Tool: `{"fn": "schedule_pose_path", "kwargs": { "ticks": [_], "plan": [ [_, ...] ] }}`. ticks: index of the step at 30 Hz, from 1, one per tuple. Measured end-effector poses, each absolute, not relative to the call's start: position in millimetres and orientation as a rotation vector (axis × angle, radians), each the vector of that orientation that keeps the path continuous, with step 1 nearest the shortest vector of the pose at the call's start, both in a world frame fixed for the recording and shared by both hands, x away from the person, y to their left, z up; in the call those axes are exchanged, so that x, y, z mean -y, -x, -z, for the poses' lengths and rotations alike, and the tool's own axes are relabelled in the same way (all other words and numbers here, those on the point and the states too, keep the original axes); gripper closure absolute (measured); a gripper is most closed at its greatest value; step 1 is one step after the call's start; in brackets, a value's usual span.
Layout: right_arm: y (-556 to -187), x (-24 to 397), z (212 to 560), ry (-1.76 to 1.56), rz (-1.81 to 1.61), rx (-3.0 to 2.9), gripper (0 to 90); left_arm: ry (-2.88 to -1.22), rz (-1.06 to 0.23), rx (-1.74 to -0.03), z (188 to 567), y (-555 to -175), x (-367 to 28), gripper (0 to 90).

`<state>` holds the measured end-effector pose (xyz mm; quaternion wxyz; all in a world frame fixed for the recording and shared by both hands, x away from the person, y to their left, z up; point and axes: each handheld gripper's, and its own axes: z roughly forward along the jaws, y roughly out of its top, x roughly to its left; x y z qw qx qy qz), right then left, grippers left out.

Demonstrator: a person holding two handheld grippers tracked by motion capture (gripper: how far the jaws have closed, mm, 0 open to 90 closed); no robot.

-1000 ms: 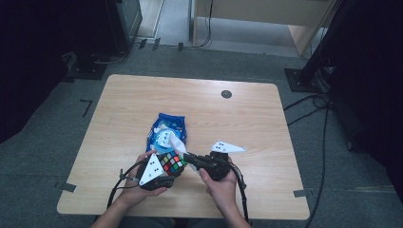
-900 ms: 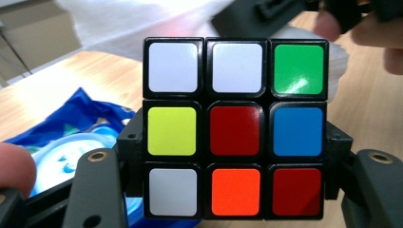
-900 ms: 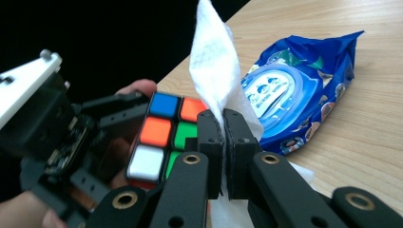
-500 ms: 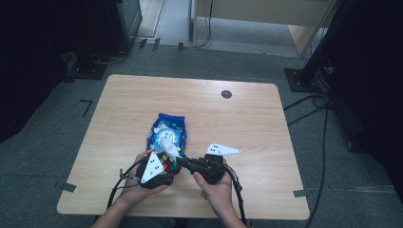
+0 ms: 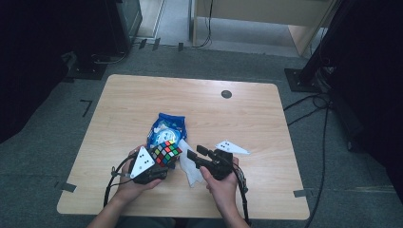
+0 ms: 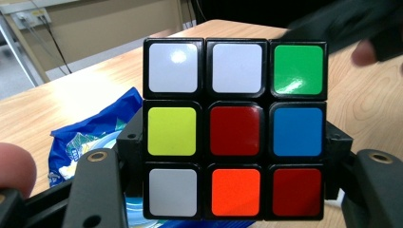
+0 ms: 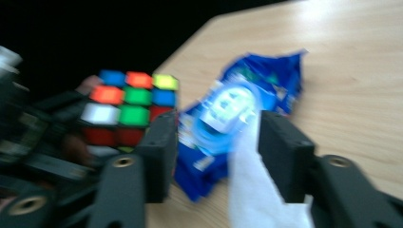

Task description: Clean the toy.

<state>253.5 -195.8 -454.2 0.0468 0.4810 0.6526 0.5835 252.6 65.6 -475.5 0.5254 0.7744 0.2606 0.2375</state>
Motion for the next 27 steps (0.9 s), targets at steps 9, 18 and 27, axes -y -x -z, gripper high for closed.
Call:
{"fn": "schedule_pose_path", "kwargs": {
  "ticks": [9,18,27],
  "plan": [
    [-243,164,452,-1.544,-1.837,-2.047,15.6,-1.842,-0.570,-0.597,477,-242,-48,33.6],
    [-244,162,458,-1.618,-1.838,-2.087,34.4,-1.848,-0.519,-0.570,477,-241,-44,33.1],
    [-257,201,443,-1.655,-1.848,-2.057,34.4,-1.918,-0.539,-0.577,483,-251,-55,24.3]
  ]
}}
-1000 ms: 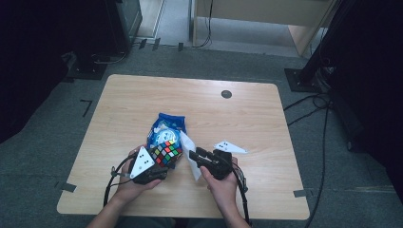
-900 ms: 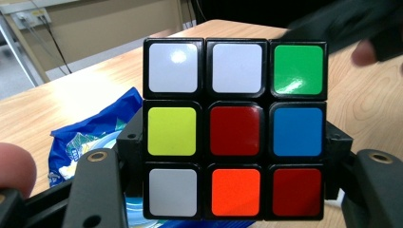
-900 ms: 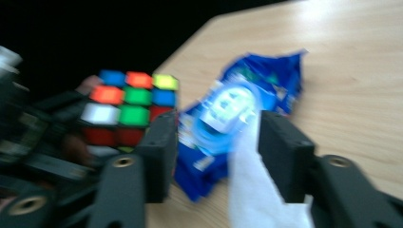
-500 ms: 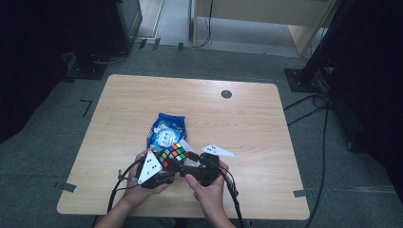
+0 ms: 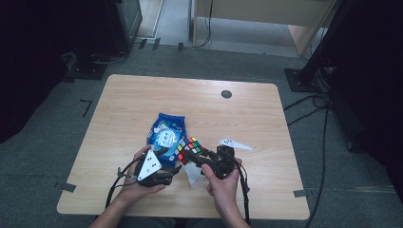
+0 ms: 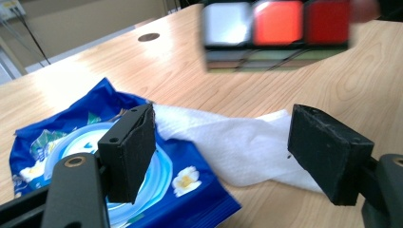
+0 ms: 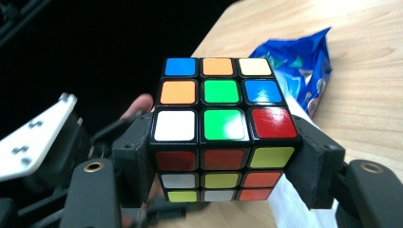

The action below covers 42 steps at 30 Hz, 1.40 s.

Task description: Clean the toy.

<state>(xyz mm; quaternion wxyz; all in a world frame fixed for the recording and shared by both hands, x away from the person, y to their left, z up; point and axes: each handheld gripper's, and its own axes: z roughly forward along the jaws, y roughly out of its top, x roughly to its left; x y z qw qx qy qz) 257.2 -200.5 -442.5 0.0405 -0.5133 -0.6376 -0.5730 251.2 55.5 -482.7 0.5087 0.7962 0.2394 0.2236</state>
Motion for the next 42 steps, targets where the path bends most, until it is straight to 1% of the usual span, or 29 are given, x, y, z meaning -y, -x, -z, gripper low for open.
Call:
{"fn": "schedule_pose_path", "kwargs": {
  "ticks": [6,10,14,15,18,21,24,28,31,33,36,42],
  "plan": [
    [-255,188,444,1.504,1.692,2.033,34.3,-1.931,-0.553,-0.528,479,-244,-49,23.7],
    [-255,184,443,1.481,1.674,2.059,34.3,-1.909,-0.571,-0.487,474,-237,-44,23.2],
    [-253,176,446,1.461,1.602,2.130,34.3,-1.904,-0.573,-0.464,473,-234,-40,21.2],
    [-253,174,446,1.466,1.591,2.146,34.3,-1.913,-0.571,-0.461,474,-234,-40,21.6],
    [-251,171,446,1.475,1.591,2.167,34.4,-1.940,-0.571,-0.444,477,-234,-40,28.7],
    [-251,171,445,1.461,1.611,2.164,34.3,-1.956,-0.590,-0.442,480,-233,-37,33.1],
    [-250,170,444,1.439,1.624,2.187,34.2,-1.942,-0.608,-0.438,478,-233,-39,33.5],
    [-251,180,440,1.401,1.722,2.153,33.9,-1.930,-0.613,-0.507,478,-241,-47,33.6],
    [-250,190,438,1.464,1.794,2.129,33.6,-1.912,-0.612,-0.569,478,-248,-60,33.6],
    [-252,194,443,1.522,1.789,2.151,35.2,-1.894,-0.615,-0.611,476,-253,-67,33.7],
    [-258,192,460,1.610,1.679,2.251,37.9,-1.870,-0.614,-0.646,474,-257,-76,33.7],
    [-264,170,497,1.618,1.400,2.551,39.2,-1.867,-0.609,-0.633,475,-256,-75,33.7]
  ]
}}
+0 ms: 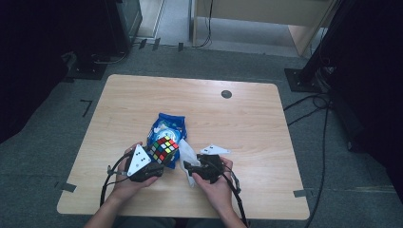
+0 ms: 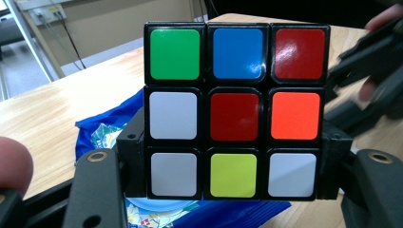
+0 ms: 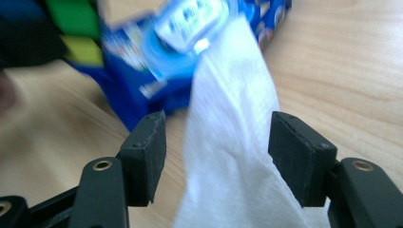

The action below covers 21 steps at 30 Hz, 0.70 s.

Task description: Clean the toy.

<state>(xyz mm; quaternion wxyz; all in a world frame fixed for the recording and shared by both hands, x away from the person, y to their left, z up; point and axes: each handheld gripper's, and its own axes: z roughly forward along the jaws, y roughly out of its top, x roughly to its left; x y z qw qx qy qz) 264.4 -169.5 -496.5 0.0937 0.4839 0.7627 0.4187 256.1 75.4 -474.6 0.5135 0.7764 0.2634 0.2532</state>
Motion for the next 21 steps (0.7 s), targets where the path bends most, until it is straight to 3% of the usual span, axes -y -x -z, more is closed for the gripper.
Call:
{"fn": "schedule_pose_path", "kwargs": {
  "ticks": [6,10,11,21],
  "plan": [
    [-267,164,513,-1.384,-1.110,-2.274,54.8,-1.867,-0.588,-0.619,475,-255,-74,33.6],
    [-269,172,515,-1.377,-1.093,-2.247,84.4,-1.868,-0.585,-0.615,475,-255,-74,33.7],
    [-271,178,514,-1.409,-1.143,-2.248,88.4,-1.870,-0.583,-0.613,475,-255,-74,33.7],
    [-257,199,461,-1.343,-1.715,-2.057,89.7,-1.950,-0.540,-0.494,487,-245,-51,33.7]
  ]
}}
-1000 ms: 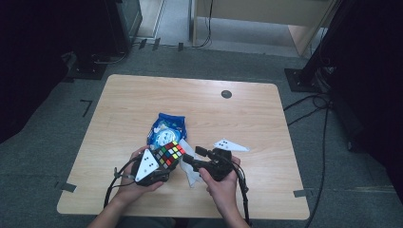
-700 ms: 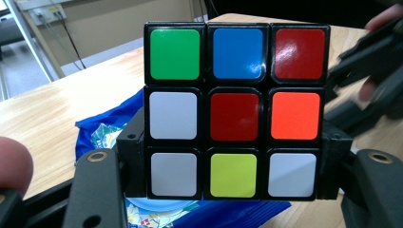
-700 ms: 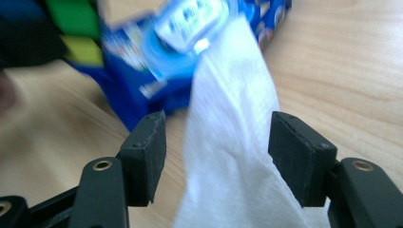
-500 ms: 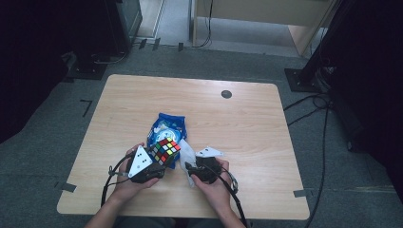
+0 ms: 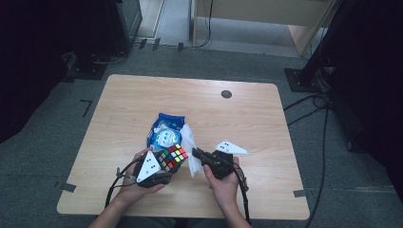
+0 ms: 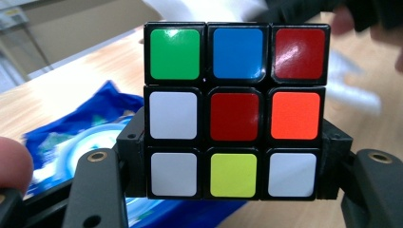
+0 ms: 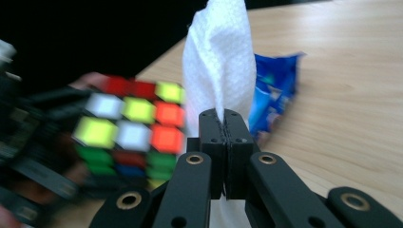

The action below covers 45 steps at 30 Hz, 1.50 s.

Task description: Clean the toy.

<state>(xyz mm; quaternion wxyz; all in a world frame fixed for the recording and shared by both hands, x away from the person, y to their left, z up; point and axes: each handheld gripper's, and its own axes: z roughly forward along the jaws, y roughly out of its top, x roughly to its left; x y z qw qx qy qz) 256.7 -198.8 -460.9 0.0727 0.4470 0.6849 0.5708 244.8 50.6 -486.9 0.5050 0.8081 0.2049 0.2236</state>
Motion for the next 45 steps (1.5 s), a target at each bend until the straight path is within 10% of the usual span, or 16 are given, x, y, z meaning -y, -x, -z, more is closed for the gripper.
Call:
{"fn": "schedule_pose_path", "kwargs": {
  "ticks": [45],
  "plan": [
    [-257,203,460,-1.371,-1.682,-2.100,87.7,-1.829,-0.486,-0.620,471,-260,-81,33.7]
  ]
}}
